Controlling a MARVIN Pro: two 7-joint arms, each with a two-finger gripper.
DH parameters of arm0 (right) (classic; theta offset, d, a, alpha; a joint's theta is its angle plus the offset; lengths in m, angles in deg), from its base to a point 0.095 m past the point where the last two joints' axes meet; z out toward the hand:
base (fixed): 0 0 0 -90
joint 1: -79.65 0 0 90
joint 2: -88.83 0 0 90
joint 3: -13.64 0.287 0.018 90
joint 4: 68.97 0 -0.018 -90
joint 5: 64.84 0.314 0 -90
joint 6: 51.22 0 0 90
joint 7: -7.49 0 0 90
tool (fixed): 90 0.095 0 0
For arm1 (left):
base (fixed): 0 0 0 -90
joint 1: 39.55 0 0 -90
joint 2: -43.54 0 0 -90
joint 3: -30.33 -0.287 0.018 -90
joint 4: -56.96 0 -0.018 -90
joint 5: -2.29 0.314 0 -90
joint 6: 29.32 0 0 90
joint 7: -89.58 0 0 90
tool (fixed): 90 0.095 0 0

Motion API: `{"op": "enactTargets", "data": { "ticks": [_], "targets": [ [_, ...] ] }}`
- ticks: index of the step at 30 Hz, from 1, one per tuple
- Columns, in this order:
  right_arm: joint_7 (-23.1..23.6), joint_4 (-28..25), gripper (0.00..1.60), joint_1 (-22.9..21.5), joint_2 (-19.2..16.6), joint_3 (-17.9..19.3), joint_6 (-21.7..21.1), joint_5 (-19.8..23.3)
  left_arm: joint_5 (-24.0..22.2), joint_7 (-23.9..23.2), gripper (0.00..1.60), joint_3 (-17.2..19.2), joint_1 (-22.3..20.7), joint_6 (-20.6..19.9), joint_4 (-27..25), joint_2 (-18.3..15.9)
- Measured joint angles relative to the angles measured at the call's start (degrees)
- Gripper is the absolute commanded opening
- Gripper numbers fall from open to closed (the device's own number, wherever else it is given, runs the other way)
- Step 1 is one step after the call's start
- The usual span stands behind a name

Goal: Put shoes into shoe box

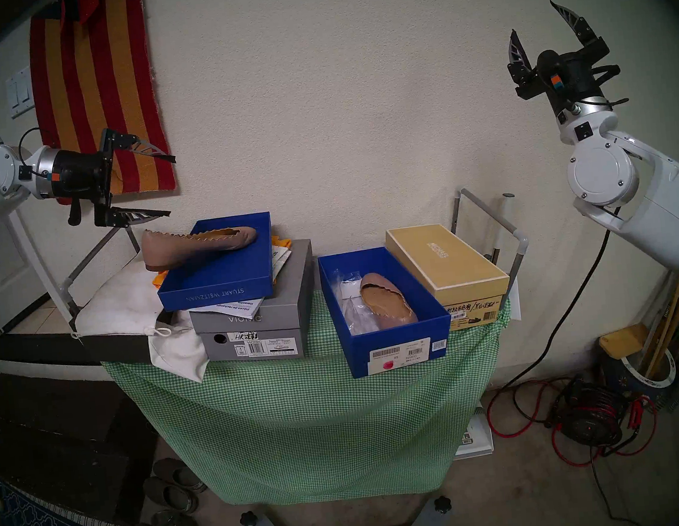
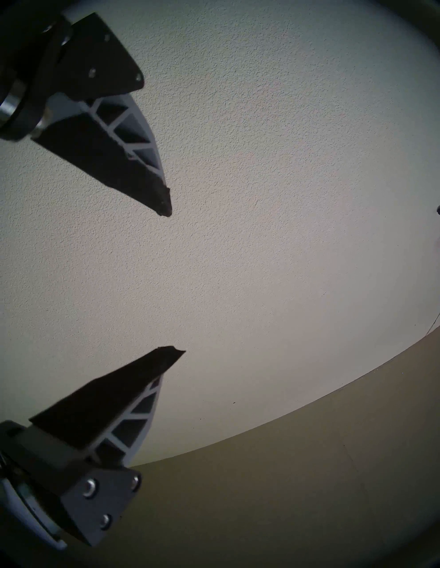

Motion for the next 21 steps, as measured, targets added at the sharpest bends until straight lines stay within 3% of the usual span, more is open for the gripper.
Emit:
{"op": "enactTargets", "data": {
  "ticks": [14,21],
  "targets": [
    [-0.6,-0.3,1.6,0.1,0.1,0.1,-0.8,0.3,1.6,0.0,1.6,-3.4,-3.3,0.0,-1.2,-1.9],
    [-0.9,-0.4,1.6,0.1,0.2,0.1,-1.2,0.4,3.2,0.0,1.6,-3.3,-6.3,0.0,-0.2,-3.1]
  ]
}}
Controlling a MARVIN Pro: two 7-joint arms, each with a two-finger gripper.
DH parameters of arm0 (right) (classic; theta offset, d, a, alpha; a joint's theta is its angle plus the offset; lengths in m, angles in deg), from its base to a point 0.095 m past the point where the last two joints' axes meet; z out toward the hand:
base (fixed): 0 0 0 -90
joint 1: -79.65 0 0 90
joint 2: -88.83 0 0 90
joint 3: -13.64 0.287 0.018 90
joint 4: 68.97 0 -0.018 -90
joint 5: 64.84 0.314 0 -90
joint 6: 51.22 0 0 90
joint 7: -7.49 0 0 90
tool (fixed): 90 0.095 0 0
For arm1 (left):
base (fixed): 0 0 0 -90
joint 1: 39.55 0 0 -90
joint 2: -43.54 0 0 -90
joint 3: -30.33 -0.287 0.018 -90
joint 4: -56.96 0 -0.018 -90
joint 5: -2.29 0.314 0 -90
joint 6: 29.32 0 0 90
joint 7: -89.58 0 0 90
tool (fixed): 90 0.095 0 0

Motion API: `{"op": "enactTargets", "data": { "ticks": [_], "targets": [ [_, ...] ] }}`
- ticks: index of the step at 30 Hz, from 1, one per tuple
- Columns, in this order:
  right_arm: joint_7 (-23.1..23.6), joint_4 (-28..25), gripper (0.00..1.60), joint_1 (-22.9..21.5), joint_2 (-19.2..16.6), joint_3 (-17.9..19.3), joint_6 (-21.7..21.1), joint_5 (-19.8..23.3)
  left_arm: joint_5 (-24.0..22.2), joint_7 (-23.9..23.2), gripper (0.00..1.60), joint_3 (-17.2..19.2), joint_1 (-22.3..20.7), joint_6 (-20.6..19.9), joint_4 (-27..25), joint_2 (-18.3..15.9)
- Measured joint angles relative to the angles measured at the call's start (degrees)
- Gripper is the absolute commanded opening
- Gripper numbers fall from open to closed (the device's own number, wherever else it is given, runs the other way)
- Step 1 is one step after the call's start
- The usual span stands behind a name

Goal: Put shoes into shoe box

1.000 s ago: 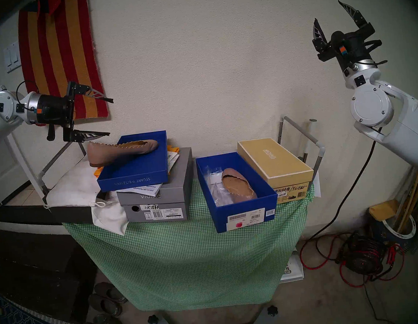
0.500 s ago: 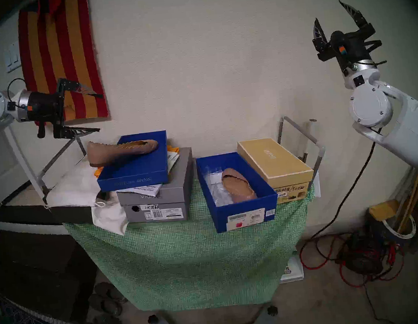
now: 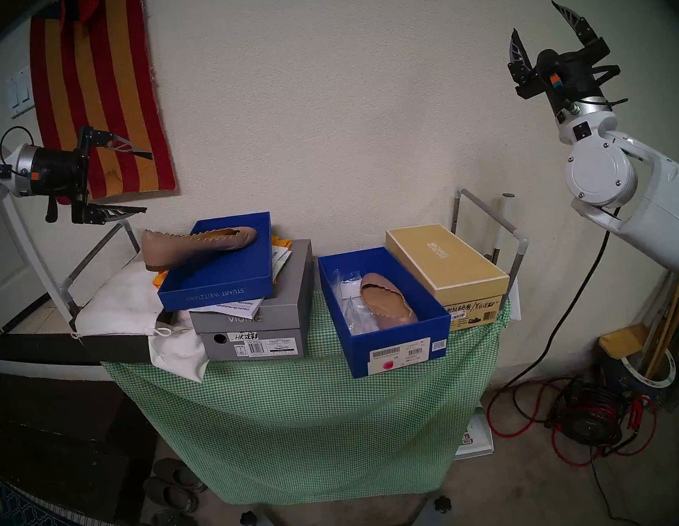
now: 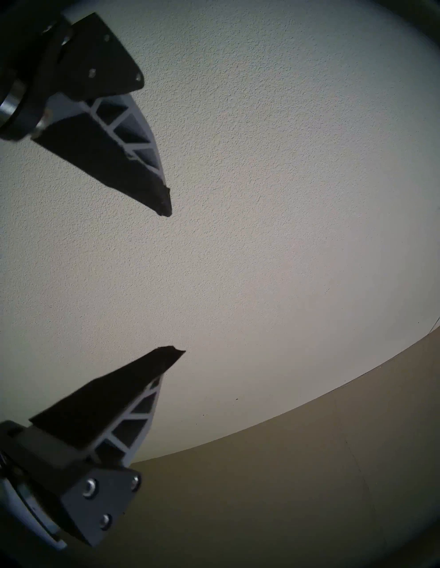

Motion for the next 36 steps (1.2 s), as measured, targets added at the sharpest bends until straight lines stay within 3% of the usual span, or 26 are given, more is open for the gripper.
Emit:
{"op": "enactTargets", "data": {
  "ticks": [9,23,36],
  "targets": [
    [-0.2,-0.1,1.6,0.0,0.0,0.0,-0.4,0.1,1.8,0.0,1.6,-0.3,-2.6,0.0,-1.0,-1.3],
    [-0.6,-0.3,1.6,0.1,0.1,0.1,-1.0,0.2,4.0,0.0,1.6,-5.6,-3.7,0.0,-8.8,-3.7],
    [-0.9,-0.5,1.6,0.2,0.1,0.1,-1.5,0.3,5.9,0.0,1.6,-9.1,-5.4,0.0,-12.9,-5.7]
  ]
}}
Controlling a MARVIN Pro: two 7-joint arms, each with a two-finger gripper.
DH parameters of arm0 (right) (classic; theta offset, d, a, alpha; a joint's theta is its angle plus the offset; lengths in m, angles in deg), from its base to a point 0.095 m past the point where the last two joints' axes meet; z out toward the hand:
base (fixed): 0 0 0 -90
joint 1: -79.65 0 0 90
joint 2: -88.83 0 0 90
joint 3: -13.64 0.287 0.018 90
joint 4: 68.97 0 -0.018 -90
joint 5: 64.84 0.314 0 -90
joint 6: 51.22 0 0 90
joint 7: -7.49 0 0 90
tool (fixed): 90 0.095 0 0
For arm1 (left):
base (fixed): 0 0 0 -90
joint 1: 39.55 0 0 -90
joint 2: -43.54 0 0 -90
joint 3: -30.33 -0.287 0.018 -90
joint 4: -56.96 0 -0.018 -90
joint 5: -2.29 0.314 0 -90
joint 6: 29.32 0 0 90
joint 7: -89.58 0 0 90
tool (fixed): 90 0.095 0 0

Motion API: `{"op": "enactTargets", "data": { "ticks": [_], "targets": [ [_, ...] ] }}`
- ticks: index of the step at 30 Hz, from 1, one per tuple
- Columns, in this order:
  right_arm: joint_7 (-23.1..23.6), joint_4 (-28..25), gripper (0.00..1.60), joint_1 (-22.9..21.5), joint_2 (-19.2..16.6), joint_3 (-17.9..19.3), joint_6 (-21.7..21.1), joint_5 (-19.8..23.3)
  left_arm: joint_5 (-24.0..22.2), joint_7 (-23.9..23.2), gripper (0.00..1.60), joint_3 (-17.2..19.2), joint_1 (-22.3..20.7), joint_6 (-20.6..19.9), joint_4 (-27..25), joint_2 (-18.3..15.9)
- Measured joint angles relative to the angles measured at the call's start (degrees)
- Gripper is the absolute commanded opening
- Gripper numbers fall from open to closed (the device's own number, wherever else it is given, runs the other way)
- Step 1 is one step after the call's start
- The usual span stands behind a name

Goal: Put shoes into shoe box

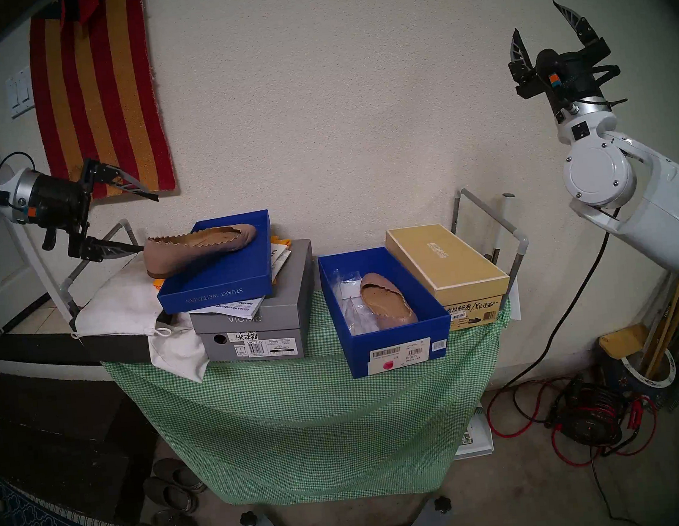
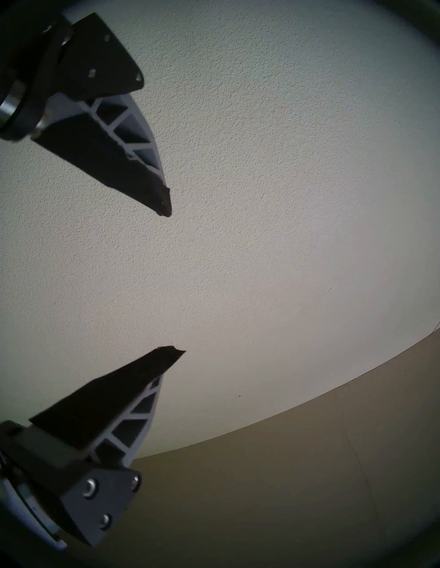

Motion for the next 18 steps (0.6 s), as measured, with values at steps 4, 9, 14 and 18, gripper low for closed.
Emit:
{"op": "enactTargets", "data": {
  "ticks": [4,9,14,18],
  "targets": [
    [-0.1,0.0,1.6,0.0,0.0,0.0,-0.1,0.0,0.5,0.0,1.6,-0.8,-0.6,0.0,-0.6,-0.4],
    [-0.2,-0.1,1.6,0.0,0.0,0.0,-0.3,0.1,1.1,0.0,1.6,-1.9,-1.4,0.0,-1.6,-0.9],
    [-0.3,-0.1,1.6,0.0,0.0,0.0,-0.4,0.1,1.6,0.0,1.6,-2.8,-2.3,0.0,-2.4,-1.2],
    [-0.3,-0.1,1.6,0.1,0.0,0.0,-0.6,0.1,1.8,0.0,1.37,-3.4,-3.1,0.0,-3.1,-1.4]
  ]
}}
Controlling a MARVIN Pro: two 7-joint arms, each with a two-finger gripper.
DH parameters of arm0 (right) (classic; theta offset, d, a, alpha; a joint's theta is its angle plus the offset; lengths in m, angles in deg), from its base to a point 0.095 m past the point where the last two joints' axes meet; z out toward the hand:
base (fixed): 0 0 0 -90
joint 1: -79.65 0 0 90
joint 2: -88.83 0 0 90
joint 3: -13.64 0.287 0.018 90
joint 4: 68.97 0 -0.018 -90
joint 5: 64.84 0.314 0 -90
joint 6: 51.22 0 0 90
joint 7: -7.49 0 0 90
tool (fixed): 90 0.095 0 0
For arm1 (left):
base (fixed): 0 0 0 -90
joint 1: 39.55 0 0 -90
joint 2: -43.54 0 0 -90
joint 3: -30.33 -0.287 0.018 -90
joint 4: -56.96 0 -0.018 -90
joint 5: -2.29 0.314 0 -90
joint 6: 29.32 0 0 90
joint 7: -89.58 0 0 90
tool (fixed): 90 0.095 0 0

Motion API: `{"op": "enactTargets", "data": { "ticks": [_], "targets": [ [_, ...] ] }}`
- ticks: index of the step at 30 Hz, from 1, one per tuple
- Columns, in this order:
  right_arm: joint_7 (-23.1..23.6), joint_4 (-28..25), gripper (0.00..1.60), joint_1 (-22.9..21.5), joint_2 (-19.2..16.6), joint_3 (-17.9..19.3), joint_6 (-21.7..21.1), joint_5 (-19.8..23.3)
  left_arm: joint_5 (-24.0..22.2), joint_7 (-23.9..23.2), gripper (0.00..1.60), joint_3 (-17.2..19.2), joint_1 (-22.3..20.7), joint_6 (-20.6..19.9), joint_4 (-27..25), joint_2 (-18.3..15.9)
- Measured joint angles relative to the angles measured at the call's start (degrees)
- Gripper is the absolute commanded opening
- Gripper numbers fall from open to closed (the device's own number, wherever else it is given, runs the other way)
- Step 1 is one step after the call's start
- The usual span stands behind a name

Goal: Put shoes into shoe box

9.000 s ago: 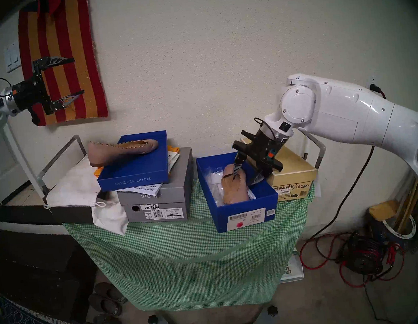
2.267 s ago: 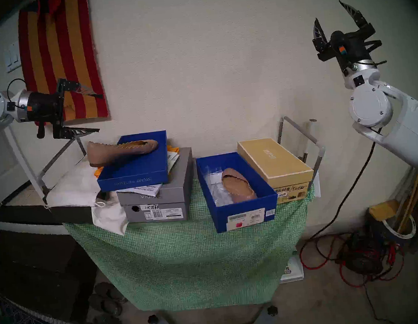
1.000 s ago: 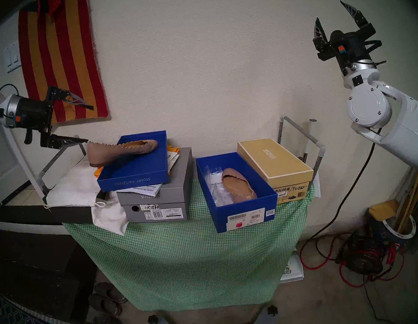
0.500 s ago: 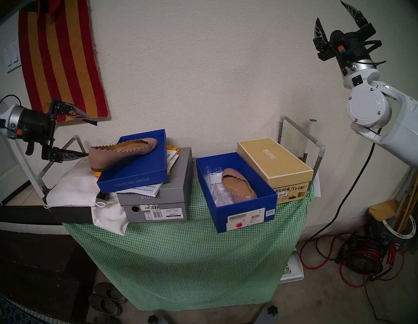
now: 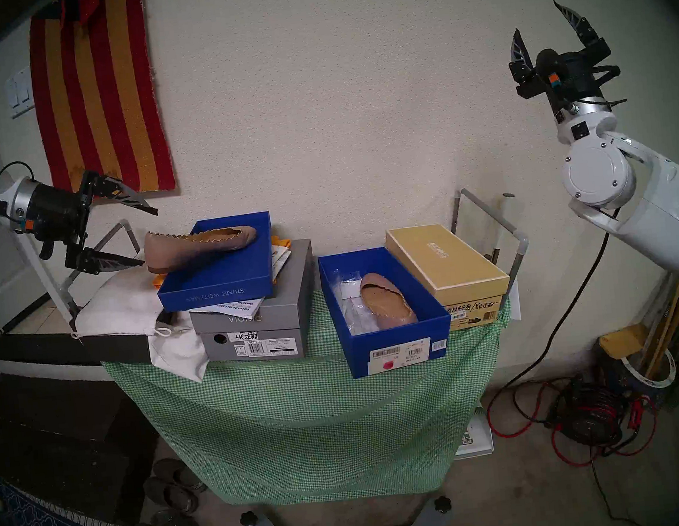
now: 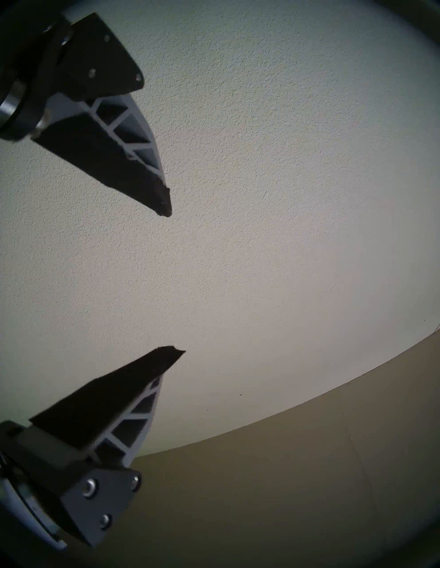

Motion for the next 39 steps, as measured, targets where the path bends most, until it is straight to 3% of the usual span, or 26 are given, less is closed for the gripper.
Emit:
{"op": "enactTargets", "data": {
  "ticks": [2,4,8,9,11,12,18,19,21,22,25,30,33,34,35,37,39],
  "targets": [
    [0.0,0.0,1.6,0.0,0.0,0.0,-0.1,0.0,0.0,0.0,0.98,-0.3,-0.3,0.0,-0.3,-0.1],
    [-0.1,0.0,1.6,0.0,0.0,0.0,-0.1,0.0,0.0,0.0,1.11,-0.7,-0.7,0.0,-0.6,-0.1],
    [-0.1,-0.1,1.6,0.0,0.0,0.0,-0.2,0.0,-0.1,0.0,1.08,-1.5,-1.4,0.0,-1.0,-0.3],
    [-0.1,-0.1,1.6,0.0,0.0,0.0,-0.2,0.0,-0.1,0.0,1.14,-1.6,-1.4,0.0,-1.1,-0.3],
    [-0.2,-0.1,1.6,0.0,0.0,0.0,-0.3,0.1,-0.2,0.0,1.51,-2.0,-1.7,0.0,-1.3,-0.4],
    [-0.2,-0.1,1.6,0.0,0.0,0.0,-0.3,0.1,-0.3,0.0,1.6,-2.3,-1.9,0.0,-1.5,-0.4],
    [-0.3,-0.1,1.6,0.0,0.0,0.0,-0.5,0.1,-0.6,0.0,1.6,-3.6,-2.7,0.0,-2.1,-0.6],
    [-0.3,-0.1,1.6,0.1,0.0,0.0,-0.5,0.1,-0.7,0.0,1.52,-3.9,-2.9,0.0,-2.2,-0.7],
    [-0.3,-0.2,1.6,0.1,0.0,0.1,-0.6,0.1,-0.7,0.0,1.13,-4.4,-3.1,0.0,-2.3,-0.8],
    [-0.3,-0.2,1.6,0.1,0.0,0.1,-0.6,0.1,-0.7,0.0,0.82,-4.6,-3.2,0.0,-2.3,-0.8],
    [-0.3,-0.2,1.6,0.1,0.0,0.1,-0.7,0.1,-0.9,0.0,0.58,-5.3,-3.5,0.0,-2.5,-1.0],
    [-0.4,-0.2,1.6,0.1,0.0,0.1,-0.8,0.2,-1.1,0.0,0.46,-6.4,-4.2,0.0,-2.7,-1.2],
    [-0.5,-0.3,1.6,0.1,0.1,0.1,-0.9,0.2,-1.2,0.0,0.09,-7.2,-4.6,0.0,-2.9,-1.2],
    [-0.5,-0.3,1.6,0.1,0.1,0.1,-0.9,0.2,-1.2,0.0,0.64,-7.3,-4.7,0.0,-2.9,-1.2],
    [-0.5,-0.3,1.6,0.1,0.1,0.1,-0.9,0.2,-1.2,0.0,1.32,-7.6,-4.9,0.0,-3.0,-1.2],
    [-0.5,-0.3,1.6,0.1,0.1,0.1,-1.0,0.2,-1.3,0.0,1.6,-8.0,-5.2,0.0,-3.1,-1.2],
    [-0.5,-0.3,1.6,0.1,0.1,0.1,-1.0,0.2,-1.3,0.0,1.6,-8.4,-5.5,0.0,-3.2,-1.2]
  ]
}}
